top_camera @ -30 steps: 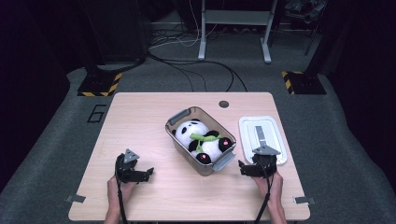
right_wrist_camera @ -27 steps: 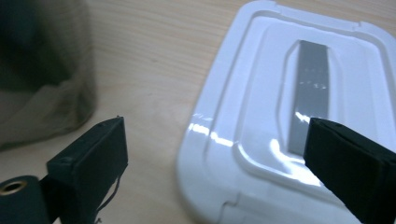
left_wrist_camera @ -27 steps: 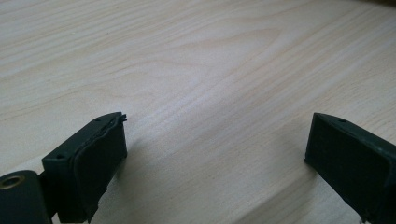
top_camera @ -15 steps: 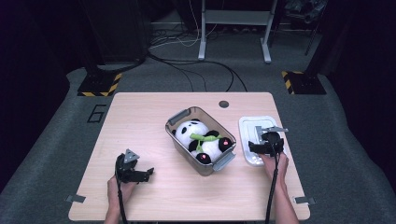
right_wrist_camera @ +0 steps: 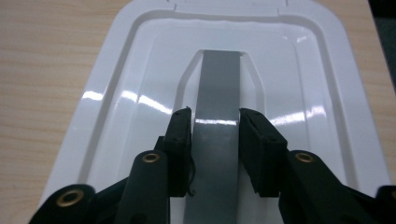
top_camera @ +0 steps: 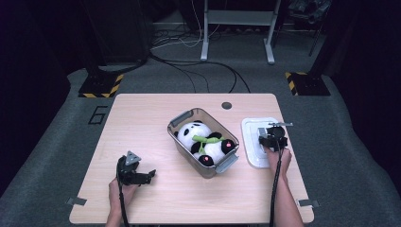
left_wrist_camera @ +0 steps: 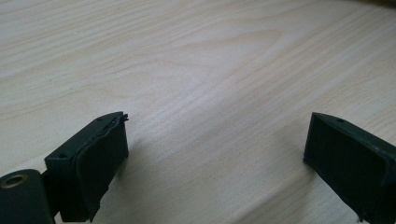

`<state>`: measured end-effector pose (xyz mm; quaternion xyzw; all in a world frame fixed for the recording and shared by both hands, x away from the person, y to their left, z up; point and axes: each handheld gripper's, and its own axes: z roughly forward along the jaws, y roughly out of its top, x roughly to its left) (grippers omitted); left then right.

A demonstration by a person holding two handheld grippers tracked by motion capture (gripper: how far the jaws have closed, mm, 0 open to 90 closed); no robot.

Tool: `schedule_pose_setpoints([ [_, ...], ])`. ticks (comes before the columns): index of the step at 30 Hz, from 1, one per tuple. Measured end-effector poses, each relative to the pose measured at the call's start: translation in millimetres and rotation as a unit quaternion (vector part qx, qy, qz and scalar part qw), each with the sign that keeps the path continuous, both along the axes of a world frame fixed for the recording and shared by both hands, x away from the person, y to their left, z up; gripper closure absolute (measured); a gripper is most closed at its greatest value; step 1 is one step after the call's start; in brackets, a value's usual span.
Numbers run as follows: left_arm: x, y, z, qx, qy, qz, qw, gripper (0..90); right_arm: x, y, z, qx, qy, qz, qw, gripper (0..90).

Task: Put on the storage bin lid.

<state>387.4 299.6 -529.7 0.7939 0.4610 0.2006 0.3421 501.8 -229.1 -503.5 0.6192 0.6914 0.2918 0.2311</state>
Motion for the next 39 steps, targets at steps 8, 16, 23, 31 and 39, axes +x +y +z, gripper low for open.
schedule_pose_setpoints([
  [8,0.0,0.0,0.0,0.000,0.000,0.000,1.0000,6.3,-2.8,-1.5,-0.2,0.002,-0.006,0.009,0.9999,66.8],
  [16,0.0,0.1,-0.2,-0.001,-0.001,-0.001,1.0000,6.7,-5.1,-2.8,6.7,0.010,0.000,0.020,0.9998,66.8],
  [23,0.0,0.1,-0.1,0.000,-0.002,-0.001,1.0000,6.8,-10.7,-0.6,25.2,0.018,-0.014,0.039,0.9990,66.8],
  [31,0.0,0.1,-0.1,0.000,-0.002,-0.001,1.0000,6.8,-17.8,1.4,45.8,0.012,-0.024,0.052,0.9983,66.8],
  [39,-0.1,0.1,-0.2,-0.001,-0.002,-0.001,1.0000,7.1,-21.0,-1.1,66.6,0.015,-0.036,0.062,0.9973,66.8],
])
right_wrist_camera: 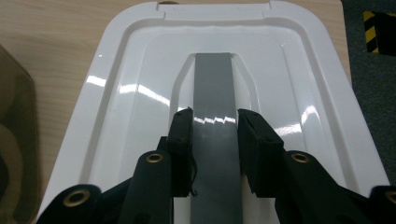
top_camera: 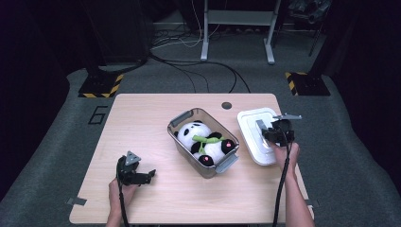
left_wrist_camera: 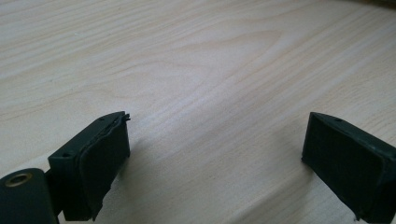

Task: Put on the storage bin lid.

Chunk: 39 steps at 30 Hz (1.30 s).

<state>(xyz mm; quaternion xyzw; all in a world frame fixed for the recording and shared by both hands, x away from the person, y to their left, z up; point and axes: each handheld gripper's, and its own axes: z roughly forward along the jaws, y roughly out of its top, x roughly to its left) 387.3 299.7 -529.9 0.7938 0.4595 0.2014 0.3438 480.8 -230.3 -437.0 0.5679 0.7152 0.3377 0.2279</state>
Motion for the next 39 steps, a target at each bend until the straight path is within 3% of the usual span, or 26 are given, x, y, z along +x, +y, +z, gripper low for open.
schedule_pose_setpoints([
  [4,0.0,0.0,0.0,0.000,0.000,0.000,1.0000,7.0,-2.7,1.9,13.0,-0.011,-0.007,0.000,0.9999,66.8],
  [22,0.3,-0.3,0.2,0.000,0.000,0.001,1.0000,7.3,-12.9,16.3,63.7,-0.003,-0.037,0.035,0.9987,66.7],
  [31,0.2,-0.3,0.2,-0.001,0.000,0.000,1.0000,7.9,-21.4,38.9,90.1,-0.006,-0.056,0.060,0.9966,66.7],
  [39,0.1,0.0,0.5,-0.001,0.000,-0.003,1.0000,8.6,-25.7,67.3,101.4,-0.004,-0.063,0.094,0.9936,66.7],
])
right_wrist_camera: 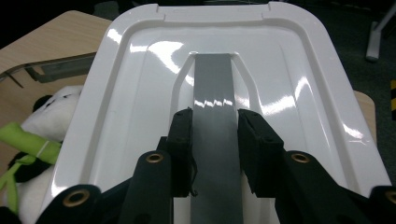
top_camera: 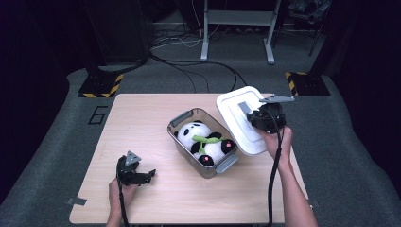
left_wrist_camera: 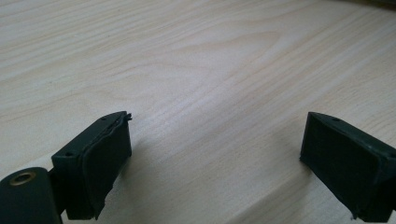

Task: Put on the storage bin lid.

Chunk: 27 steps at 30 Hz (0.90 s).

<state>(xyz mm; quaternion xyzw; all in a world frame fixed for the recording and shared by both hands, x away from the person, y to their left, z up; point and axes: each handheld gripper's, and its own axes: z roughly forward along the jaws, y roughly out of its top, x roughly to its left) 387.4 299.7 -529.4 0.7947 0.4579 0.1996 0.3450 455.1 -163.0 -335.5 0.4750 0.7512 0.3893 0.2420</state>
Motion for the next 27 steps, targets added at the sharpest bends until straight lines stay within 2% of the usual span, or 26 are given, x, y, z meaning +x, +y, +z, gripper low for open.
schedule_pose_setpoints([
  [14,-0.4,-0.1,0.0,-0.001,-0.001,-0.001,1.0000,9.9,-5.0,53.2,5.1,0.006,0.011,0.062,0.9980,66.7],
  [18,-0.5,-0.2,-0.2,-0.002,-0.003,-0.001,1.0000,10.2,-6.4,66.6,2.2,0.016,0.016,0.085,0.9962,66.7],
  [22,-0.5,-0.2,-0.1,-0.002,-0.003,-0.001,1.0000,10.3,-6.4,80.0,-2.1,0.011,0.019,0.104,0.9943,66.6],
  [27,-0.5,-0.2,0.0,-0.002,-0.004,-0.001,1.0000,10.7,-5.5,95.0,-8.3,0.009,0.035,0.126,0.9913,66.7],
])
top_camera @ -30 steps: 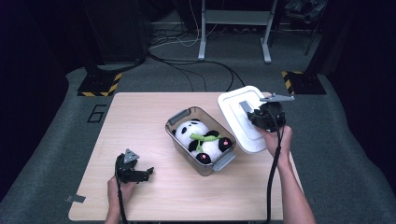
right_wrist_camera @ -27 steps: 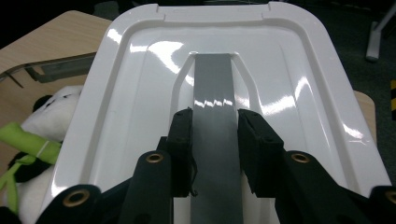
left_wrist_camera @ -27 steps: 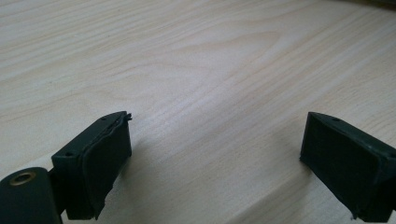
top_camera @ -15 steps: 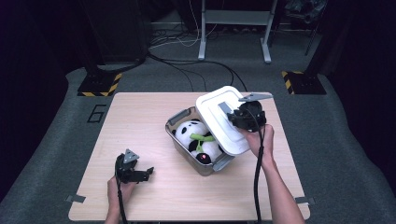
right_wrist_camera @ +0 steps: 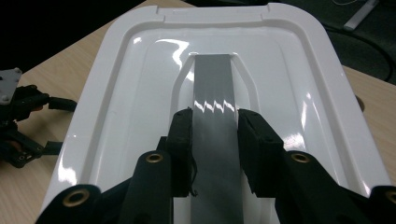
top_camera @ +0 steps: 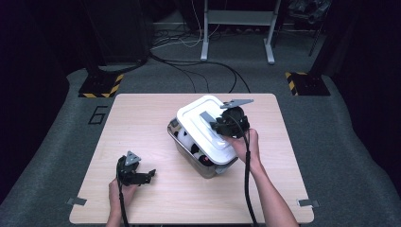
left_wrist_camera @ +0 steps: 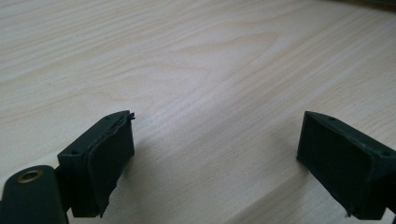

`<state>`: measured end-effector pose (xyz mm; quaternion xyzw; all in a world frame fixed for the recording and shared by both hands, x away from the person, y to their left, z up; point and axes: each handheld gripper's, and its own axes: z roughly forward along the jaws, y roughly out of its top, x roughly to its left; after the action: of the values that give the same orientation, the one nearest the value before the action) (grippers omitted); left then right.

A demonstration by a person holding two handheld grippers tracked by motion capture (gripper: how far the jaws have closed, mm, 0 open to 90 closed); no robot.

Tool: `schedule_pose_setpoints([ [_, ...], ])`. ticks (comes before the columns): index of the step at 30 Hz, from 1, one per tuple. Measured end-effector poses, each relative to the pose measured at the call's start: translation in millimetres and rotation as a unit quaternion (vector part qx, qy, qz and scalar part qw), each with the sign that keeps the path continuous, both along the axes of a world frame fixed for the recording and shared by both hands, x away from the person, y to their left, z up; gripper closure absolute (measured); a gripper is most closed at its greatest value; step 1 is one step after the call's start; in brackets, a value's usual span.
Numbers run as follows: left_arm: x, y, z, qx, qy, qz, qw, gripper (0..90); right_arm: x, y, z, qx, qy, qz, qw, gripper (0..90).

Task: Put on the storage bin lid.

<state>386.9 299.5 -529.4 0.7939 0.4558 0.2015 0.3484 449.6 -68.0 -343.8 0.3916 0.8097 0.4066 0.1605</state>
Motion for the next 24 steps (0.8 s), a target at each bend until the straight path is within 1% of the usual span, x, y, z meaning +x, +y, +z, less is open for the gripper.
schedule_pose_setpoints([
  [2,0.0,-0.1,-0.1,-0.001,0.000,0.000,1.0000,11.0,0.9,5.5,-3.0,0.001,0.010,0.007,0.9999,66.6],
  [6,0.0,0.0,0.0,-0.001,0.000,-0.001,1.0000,11.3,3.4,15.9,-9.7,-0.005,0.022,0.016,0.9996,66.7],
  [10,0.0,0.0,0.0,-0.001,0.000,-0.001,1.0000,11.5,7.8,23.8,-17.6,-0.011,0.028,0.025,0.9992,66.6],
  [11,0.1,0.1,0.0,-0.001,-0.001,-0.003,1.0000,11.6,8.4,26.2,-19.6,-0.011,0.036,0.022,0.9990,66.6],
  [15,0.0,-0.1,0.0,-0.002,0.001,-0.002,1.0000,12.0,12.5,30.8,-26.1,-0.015,0.041,0.025,0.9987,66.6],
  [18,0.1,-0.2,-0.1,-0.003,0.000,-0.002,1.0000,12.3,14.1,34.5,-31.3,-0.018,0.048,0.024,0.9984,66.6],
  [21,0.1,-0.2,0.0,-0.003,0.000,-0.003,1.0000,12.4,15.5,37.8,-35.8,-0.020,0.051,0.023,0.9983,66.6],
  [22,0.1,-0.1,0.0,-0.003,0.000,-0.003,1.0000,12.4,16.2,38.3,-37.2,-0.025,0.049,0.024,0.9982,66.6],
  [24,0.1,-0.1,0.0,-0.003,0.000,-0.003,1.0000,12.6,16.6,40.4,-39.6,-0.030,0.050,0.018,0.9981,66.6],
])
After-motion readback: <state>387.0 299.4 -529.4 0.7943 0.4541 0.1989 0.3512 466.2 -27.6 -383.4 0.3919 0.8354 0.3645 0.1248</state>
